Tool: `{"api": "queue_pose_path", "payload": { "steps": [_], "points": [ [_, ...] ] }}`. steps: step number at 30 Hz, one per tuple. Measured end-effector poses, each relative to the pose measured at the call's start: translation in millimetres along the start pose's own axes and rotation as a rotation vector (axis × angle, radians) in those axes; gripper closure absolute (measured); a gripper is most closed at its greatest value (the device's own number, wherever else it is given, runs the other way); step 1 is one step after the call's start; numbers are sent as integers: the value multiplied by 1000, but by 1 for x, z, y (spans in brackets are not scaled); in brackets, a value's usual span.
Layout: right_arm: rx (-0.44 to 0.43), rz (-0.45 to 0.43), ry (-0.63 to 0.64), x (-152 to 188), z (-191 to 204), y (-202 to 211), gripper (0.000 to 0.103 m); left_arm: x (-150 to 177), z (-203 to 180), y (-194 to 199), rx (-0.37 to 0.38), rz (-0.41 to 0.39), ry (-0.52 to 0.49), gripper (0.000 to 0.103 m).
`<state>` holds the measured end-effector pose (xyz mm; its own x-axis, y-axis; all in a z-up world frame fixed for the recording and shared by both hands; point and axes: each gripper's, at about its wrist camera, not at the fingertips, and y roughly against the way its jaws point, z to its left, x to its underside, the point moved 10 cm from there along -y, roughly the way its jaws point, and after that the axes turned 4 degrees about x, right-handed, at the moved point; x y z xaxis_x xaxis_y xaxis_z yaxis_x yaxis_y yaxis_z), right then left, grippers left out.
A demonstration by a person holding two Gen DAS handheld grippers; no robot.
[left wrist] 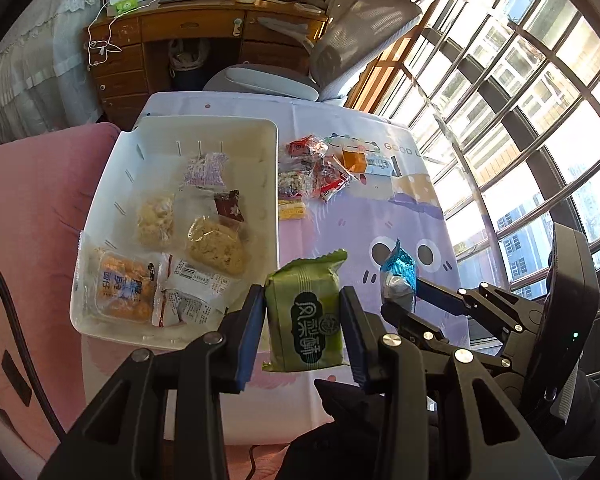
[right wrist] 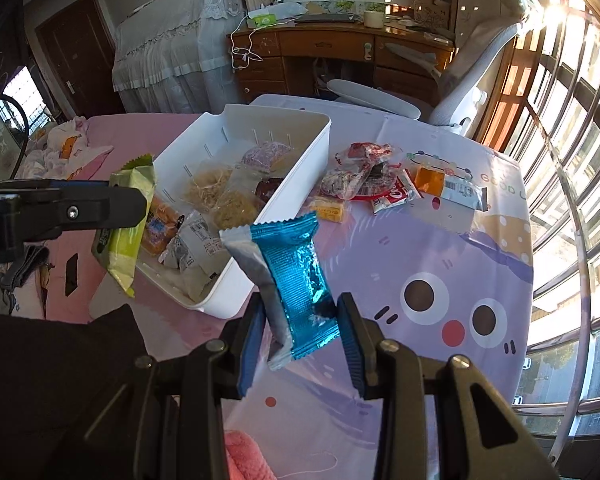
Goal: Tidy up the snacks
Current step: 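Carry the green packet and blue wrapper into the white tray and open both tools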
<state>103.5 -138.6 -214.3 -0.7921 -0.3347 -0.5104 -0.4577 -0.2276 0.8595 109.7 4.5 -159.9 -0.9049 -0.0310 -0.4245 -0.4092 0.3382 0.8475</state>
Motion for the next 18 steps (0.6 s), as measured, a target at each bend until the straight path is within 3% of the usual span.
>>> {"api": "queue_pose_path", "payload": {
  "steps": [18],
  "points": [
    [19,-62,-179,-39,66,-24,66,-18,94,-7,-11,87,-91,66]
  ]
}}
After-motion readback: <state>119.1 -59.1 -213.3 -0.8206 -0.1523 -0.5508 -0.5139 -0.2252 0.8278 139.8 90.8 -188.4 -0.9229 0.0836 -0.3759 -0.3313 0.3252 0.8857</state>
